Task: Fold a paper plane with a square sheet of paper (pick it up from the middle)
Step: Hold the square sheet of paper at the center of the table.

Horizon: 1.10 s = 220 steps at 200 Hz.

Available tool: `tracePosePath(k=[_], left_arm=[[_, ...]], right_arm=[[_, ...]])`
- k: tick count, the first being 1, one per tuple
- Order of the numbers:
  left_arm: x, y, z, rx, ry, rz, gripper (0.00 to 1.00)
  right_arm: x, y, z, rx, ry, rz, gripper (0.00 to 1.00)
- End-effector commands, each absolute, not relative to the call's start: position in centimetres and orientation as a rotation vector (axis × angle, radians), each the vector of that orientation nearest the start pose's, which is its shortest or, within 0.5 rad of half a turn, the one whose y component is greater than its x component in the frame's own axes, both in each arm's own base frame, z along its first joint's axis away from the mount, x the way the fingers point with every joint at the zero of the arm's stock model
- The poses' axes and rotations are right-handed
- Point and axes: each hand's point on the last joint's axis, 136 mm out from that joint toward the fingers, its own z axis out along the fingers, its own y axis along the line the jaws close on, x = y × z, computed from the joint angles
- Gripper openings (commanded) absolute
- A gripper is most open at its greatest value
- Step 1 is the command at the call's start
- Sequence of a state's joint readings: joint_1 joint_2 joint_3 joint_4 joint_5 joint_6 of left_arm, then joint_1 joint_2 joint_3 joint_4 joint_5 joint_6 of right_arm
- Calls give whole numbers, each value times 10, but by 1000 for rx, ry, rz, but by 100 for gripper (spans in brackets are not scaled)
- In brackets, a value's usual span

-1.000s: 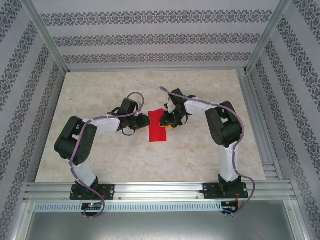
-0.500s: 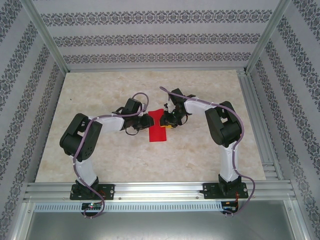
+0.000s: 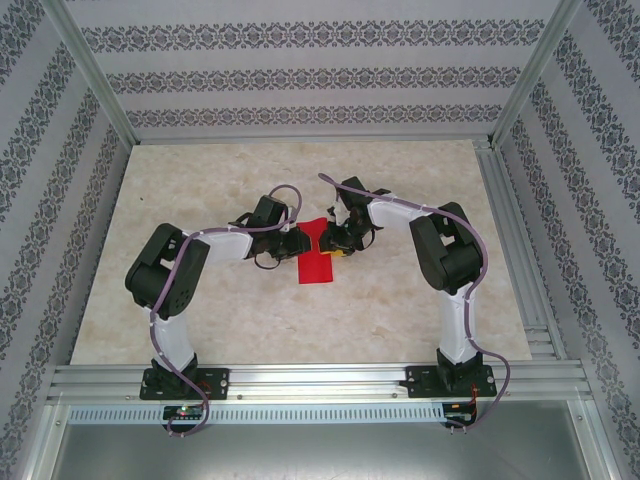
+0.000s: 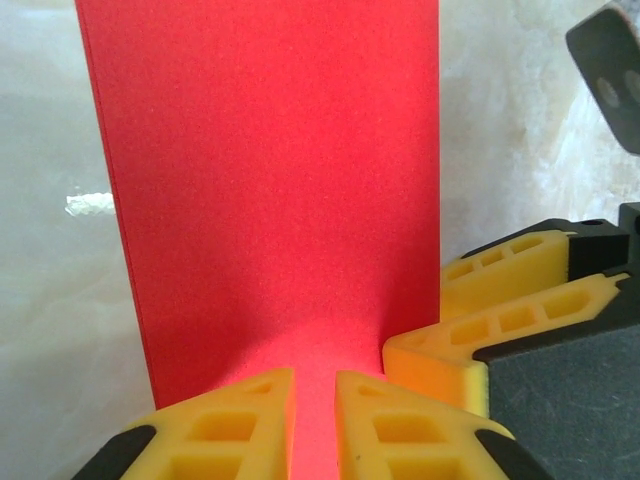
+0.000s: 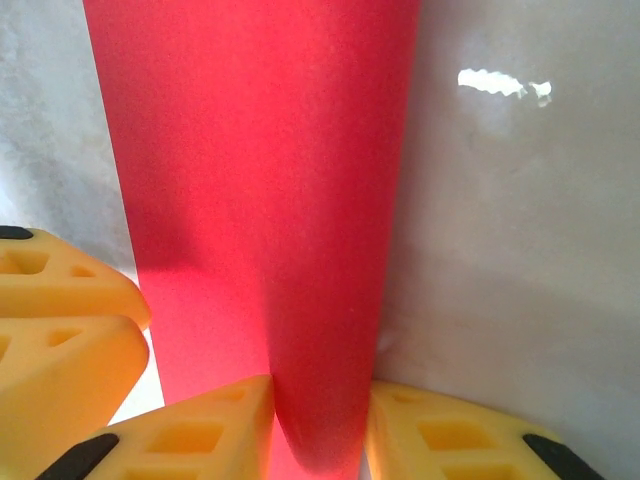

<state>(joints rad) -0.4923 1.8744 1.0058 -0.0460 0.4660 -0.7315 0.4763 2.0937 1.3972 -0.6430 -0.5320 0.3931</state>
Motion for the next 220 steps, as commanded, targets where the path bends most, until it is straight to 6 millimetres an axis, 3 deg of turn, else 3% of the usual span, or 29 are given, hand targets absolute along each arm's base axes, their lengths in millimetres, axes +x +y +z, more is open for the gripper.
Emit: tracePosePath(k=[1, 47, 98, 136, 175, 185, 220], left_arm=[[357, -284, 36, -66, 2674, -1041, 19], [355, -281, 28, -71, 2705, -1015, 17], [343, -264, 6, -105, 2801, -880, 15], [331, -254, -10, -129, 2848, -818, 14], [324, -249, -19, -138, 2870, -802, 13], [324, -249, -20, -138, 2870, -804, 13], [324, -249, -20, -138, 2870, -806, 12]], right_arm=[[333, 247, -33, -202, 3136, 634, 32], [333, 246, -34, -206, 3137, 629, 32], [337, 250, -23, -194, 3109, 657, 33], [357, 260, 28, -156, 2960, 772, 43], [373, 250, 82, -104, 2793, 843, 54], [371, 255, 88, -130, 2773, 888, 53], [360, 286, 88, -219, 2771, 1023, 33]])
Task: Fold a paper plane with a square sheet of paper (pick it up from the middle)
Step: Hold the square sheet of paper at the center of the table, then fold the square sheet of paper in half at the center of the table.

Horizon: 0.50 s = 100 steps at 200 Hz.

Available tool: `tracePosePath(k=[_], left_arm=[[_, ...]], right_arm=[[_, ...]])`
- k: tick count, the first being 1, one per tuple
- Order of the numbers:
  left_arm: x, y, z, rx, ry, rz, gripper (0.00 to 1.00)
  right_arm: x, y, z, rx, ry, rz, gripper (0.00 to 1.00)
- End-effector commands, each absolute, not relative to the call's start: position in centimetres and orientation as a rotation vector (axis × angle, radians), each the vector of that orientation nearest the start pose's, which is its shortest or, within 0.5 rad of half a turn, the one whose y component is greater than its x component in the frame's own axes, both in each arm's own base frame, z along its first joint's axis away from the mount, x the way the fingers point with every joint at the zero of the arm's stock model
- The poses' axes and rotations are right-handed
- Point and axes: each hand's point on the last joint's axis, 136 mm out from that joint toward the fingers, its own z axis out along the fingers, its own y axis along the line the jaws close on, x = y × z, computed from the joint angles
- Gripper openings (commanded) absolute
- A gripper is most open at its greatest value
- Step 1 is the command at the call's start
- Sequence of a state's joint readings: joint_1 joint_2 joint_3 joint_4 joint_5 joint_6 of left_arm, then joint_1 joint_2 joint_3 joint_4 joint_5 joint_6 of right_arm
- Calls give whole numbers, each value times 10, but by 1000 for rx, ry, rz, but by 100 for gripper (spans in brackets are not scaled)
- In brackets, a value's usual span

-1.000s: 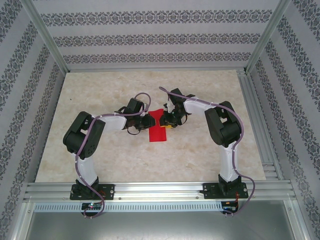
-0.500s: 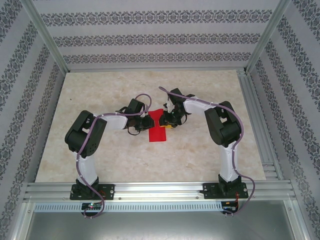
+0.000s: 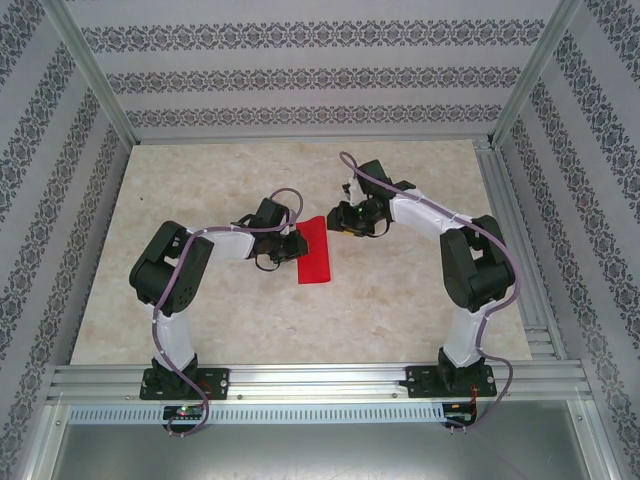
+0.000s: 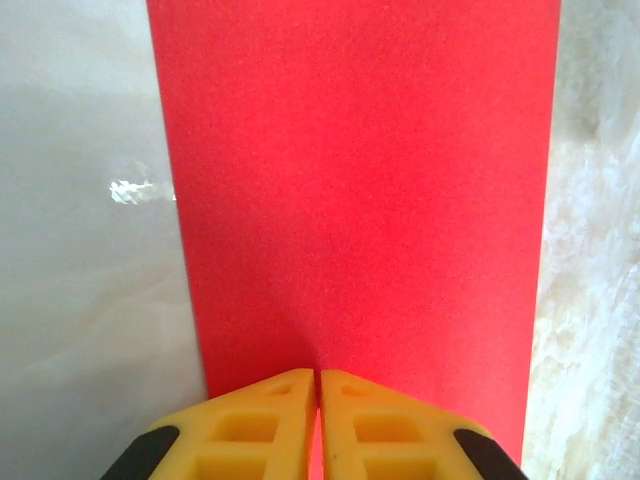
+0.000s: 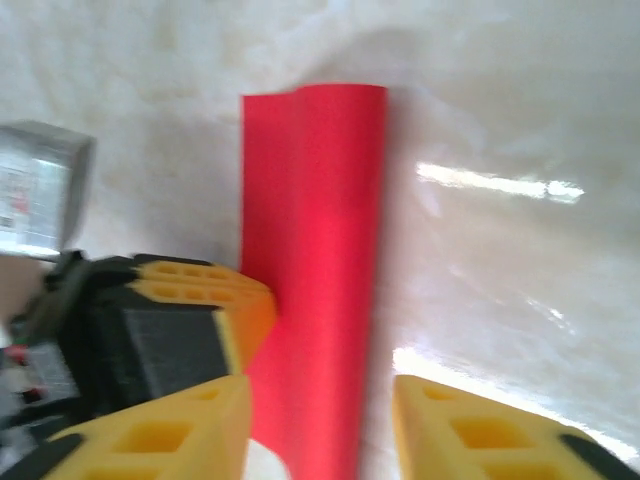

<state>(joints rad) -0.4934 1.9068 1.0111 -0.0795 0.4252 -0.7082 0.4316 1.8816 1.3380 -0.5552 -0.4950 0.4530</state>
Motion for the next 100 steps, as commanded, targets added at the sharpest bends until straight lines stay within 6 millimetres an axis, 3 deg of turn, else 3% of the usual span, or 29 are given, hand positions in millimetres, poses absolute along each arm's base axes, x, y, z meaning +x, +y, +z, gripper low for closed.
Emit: tracePosePath(k=[1, 49, 100], left_arm=[[324, -249, -20, -138, 2870, -806, 12], [323, -249, -22, -137, 2878, -800, 12], [322, -247, -25, -144, 2893, -785, 11]], right_arm=[[360, 287, 88, -222, 2770, 1025, 32], [352, 309, 70, -270, 2819, 1081, 18], [348, 299, 41, -250, 2904, 995, 16]])
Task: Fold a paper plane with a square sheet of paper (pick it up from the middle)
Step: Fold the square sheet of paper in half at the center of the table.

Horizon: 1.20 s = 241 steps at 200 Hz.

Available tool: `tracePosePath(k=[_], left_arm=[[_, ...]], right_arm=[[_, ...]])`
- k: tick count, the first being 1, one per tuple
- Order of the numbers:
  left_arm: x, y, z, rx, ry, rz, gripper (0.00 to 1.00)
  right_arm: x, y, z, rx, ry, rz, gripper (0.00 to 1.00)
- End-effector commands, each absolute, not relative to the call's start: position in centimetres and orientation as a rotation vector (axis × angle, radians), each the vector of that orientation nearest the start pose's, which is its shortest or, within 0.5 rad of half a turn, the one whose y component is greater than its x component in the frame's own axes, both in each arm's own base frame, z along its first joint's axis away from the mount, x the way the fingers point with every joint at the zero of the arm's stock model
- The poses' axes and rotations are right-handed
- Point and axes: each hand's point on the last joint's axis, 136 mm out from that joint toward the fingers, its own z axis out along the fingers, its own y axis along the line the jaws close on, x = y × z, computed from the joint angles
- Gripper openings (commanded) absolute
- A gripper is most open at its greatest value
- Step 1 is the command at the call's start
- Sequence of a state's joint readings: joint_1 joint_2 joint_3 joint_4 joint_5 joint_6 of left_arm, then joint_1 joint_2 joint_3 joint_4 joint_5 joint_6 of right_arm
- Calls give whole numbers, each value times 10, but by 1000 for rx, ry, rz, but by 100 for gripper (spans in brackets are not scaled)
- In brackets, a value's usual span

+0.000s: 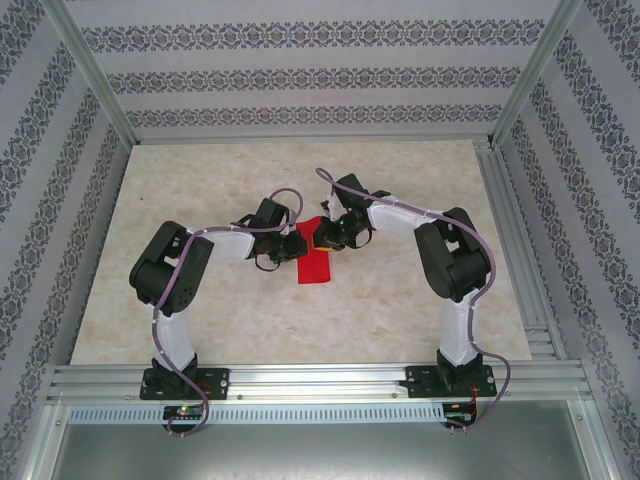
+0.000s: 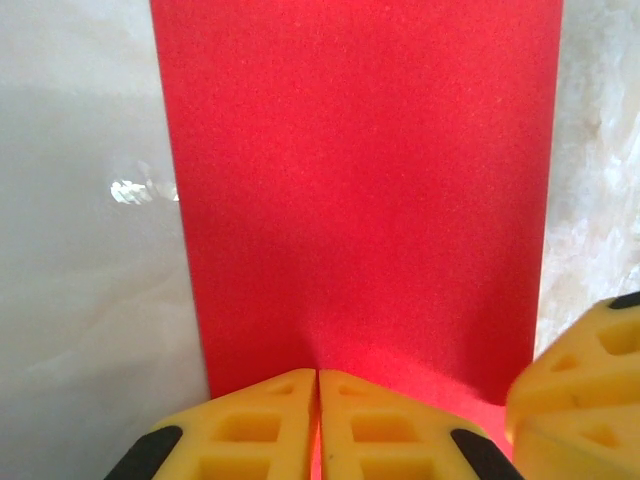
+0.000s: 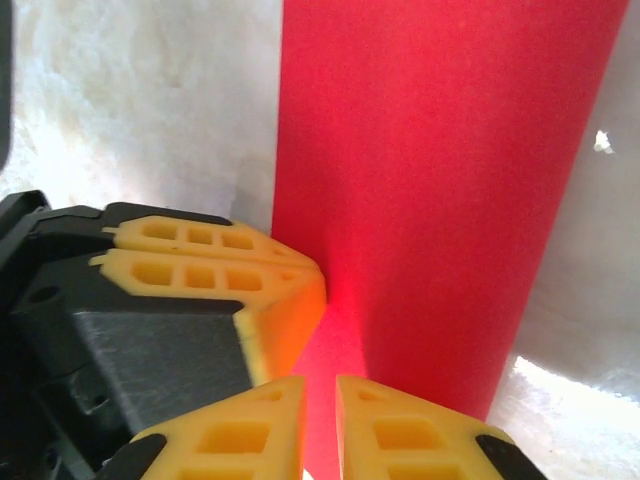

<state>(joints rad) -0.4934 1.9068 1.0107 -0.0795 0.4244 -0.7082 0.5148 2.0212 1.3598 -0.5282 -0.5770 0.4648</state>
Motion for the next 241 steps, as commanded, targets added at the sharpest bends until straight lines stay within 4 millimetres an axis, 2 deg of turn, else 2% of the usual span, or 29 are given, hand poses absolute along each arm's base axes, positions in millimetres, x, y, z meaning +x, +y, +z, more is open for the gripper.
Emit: tracePosePath(k=[1, 103, 121, 151, 169, 199, 241], left_arm=[[321, -247, -25, -145, 2894, -782, 11], [316, -244, -35, -164, 2922, -767, 11], [316, -244, -35, -162, 2921, -769, 11], [316, -244, -36, -165, 2922, -769, 11], [316, -244, -37, -168, 2925, -769, 11], [316, -245, -37, -168, 2924, -771, 11], [315, -244, -38, -170, 2925, -770, 11]], right_arm=[[347, 299, 40, -249, 2906, 993, 16], [347, 261, -8, -148, 3004, 877, 13], [350, 262, -1, -150, 2982, 889, 12], [351, 276, 40, -191, 2886, 983, 13], [343, 286, 54, -224, 2860, 1040, 14], [326, 293, 45, -226, 2897, 1061, 15], [312, 287, 22, -200, 2967, 1037, 14]])
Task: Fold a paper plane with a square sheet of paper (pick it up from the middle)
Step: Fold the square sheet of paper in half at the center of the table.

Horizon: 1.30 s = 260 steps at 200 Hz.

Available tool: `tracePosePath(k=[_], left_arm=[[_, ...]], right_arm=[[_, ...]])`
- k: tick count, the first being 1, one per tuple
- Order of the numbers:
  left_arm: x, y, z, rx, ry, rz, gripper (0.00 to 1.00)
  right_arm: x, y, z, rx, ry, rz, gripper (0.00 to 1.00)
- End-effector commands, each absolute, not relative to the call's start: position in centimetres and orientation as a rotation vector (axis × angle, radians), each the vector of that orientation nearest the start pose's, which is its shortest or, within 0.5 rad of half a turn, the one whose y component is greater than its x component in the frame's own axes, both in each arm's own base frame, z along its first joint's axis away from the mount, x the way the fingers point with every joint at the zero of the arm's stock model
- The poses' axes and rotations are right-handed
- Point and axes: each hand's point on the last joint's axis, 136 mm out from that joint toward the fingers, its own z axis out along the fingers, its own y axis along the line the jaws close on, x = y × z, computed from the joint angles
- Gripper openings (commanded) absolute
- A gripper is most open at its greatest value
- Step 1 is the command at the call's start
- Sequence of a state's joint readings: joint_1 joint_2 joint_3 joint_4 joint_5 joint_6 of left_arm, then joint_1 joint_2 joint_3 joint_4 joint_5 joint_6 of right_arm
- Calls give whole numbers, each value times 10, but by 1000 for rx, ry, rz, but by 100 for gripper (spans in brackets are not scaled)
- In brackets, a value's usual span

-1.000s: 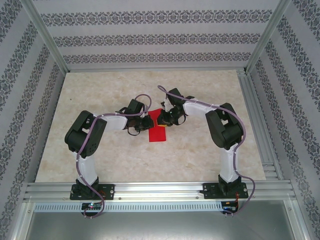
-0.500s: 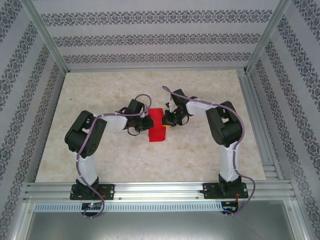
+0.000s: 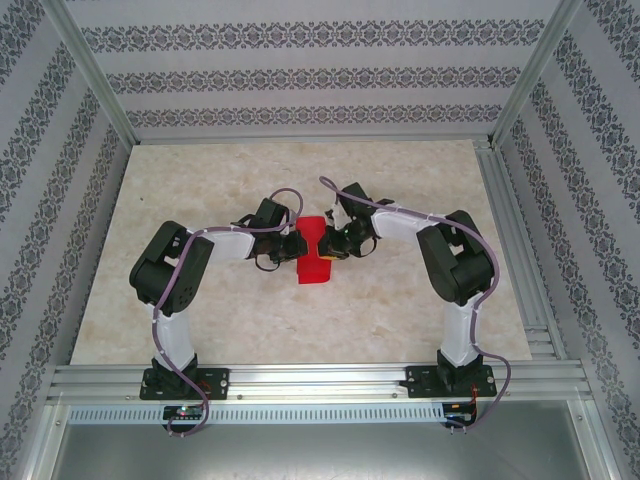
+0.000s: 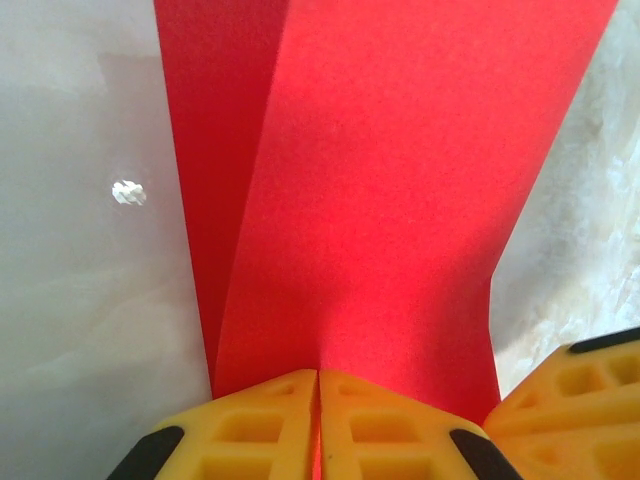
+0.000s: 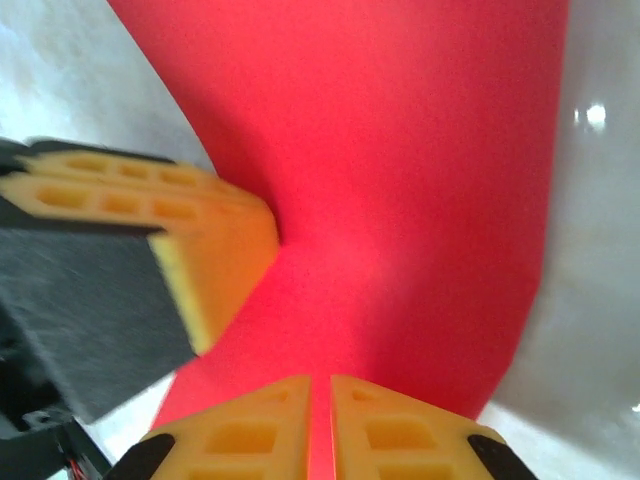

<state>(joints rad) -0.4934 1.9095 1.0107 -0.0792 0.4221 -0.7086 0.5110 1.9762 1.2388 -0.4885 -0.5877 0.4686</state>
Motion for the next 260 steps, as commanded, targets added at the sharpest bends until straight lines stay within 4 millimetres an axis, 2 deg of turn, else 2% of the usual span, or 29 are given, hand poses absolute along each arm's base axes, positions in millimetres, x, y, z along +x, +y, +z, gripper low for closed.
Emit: tracePosePath(k=[1, 26, 37, 47, 77, 97, 131, 151, 168, 186, 211, 222, 238, 260], left_arm=[[315, -244, -38, -170, 2926, -769, 11], [314, -245, -39, -170, 2927, -768, 11], [314, -244, -39, -171, 2926, -767, 11], [314, -244, -39, -171, 2927, -766, 11], [315, -244, -39, -172, 2926, -765, 11], [315, -244, -39, -172, 2926, -764, 11], [315, -244, -40, -174, 2925, -766, 11], [314, -244, -40, -172, 2926, -764, 11], [314, -244, -40, -171, 2925, -767, 11], [314, -244, -40, -172, 2926, -765, 11], [313, -244, -40, -170, 2928, -767, 11], [314, -244, -40, -170, 2926, -768, 11], [313, -244, -40, -171, 2927, -766, 11], [313, -244, -39, -169, 2925, -768, 11]], right_arm=[[311, 286, 21, -199, 2971, 1033, 14], [307, 267, -2, -146, 3050, 901, 14], [307, 261, -5, -134, 3060, 873, 13], [307, 262, 1, -143, 3042, 885, 13], [307, 280, 39, -200, 2939, 1026, 14], [299, 285, 43, -200, 2936, 1066, 14], [280, 282, 21, -159, 2999, 1060, 14], [270, 273, 3, -129, 3054, 999, 14], [266, 265, -4, -120, 3084, 934, 13], [268, 266, 5, -137, 3056, 942, 13], [272, 277, 32, -183, 2980, 1031, 14], [270, 278, 36, -189, 2974, 1048, 14], [264, 275, 27, -174, 3003, 1035, 14], [253, 265, 4, -134, 3075, 975, 14]])
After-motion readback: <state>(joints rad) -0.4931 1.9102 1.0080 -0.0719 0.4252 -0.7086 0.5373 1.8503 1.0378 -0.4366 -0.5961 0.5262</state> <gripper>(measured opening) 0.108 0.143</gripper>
